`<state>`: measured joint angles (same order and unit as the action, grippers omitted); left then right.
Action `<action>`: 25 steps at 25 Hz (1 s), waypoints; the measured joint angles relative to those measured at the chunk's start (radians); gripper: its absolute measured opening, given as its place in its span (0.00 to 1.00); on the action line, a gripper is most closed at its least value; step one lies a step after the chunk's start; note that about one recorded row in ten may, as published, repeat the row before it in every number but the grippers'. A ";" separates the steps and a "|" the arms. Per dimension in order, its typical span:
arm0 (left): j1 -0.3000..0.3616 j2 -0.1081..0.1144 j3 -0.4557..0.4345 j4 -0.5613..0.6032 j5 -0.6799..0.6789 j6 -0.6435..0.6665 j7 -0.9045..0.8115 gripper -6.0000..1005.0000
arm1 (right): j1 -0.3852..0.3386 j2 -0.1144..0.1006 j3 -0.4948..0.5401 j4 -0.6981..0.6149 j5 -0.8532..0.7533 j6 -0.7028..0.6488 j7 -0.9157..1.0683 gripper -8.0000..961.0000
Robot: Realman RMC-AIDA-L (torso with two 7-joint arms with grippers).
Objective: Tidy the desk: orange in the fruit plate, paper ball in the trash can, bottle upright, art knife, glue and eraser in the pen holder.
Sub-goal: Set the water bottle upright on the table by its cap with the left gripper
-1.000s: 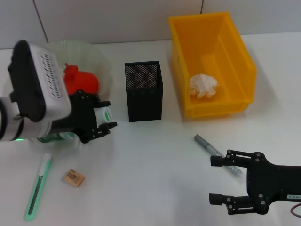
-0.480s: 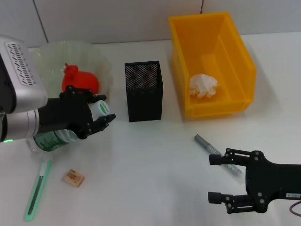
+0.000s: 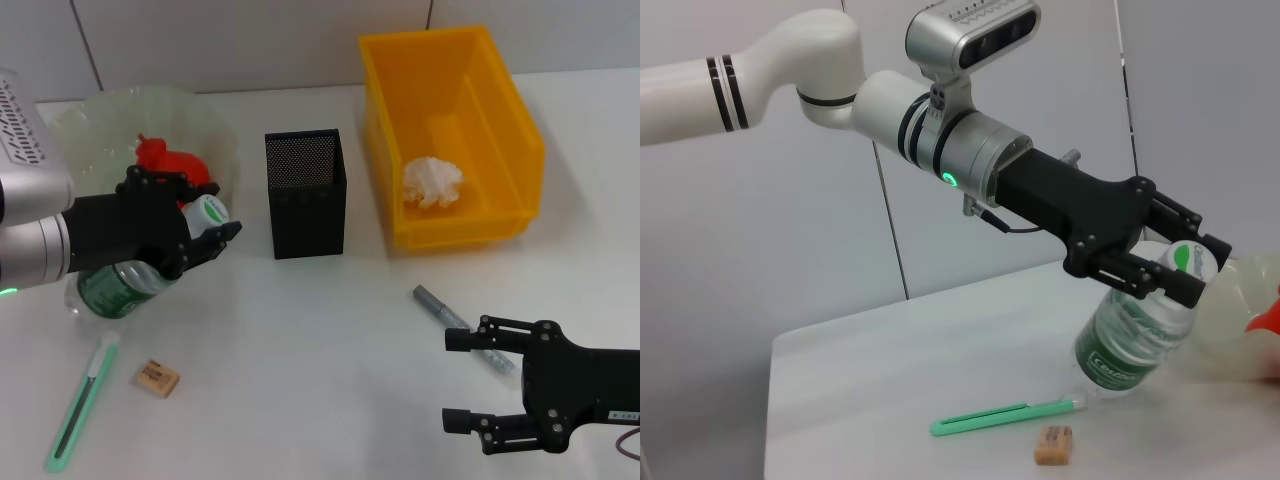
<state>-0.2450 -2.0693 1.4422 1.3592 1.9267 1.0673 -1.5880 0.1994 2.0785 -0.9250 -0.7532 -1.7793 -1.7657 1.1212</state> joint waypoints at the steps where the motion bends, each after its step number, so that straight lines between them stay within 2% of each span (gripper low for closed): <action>1: 0.000 0.000 0.000 0.000 0.000 0.000 0.000 0.44 | 0.000 0.000 0.000 0.000 0.000 0.000 0.000 0.85; 25: 0.011 -0.002 -0.010 -0.044 -0.159 -0.059 0.033 0.44 | 0.007 0.000 0.000 0.000 -0.003 0.011 -0.003 0.85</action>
<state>-0.2340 -2.0710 1.4324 1.3152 1.7680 1.0080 -1.5549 0.2065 2.0785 -0.9250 -0.7531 -1.7828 -1.7549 1.1181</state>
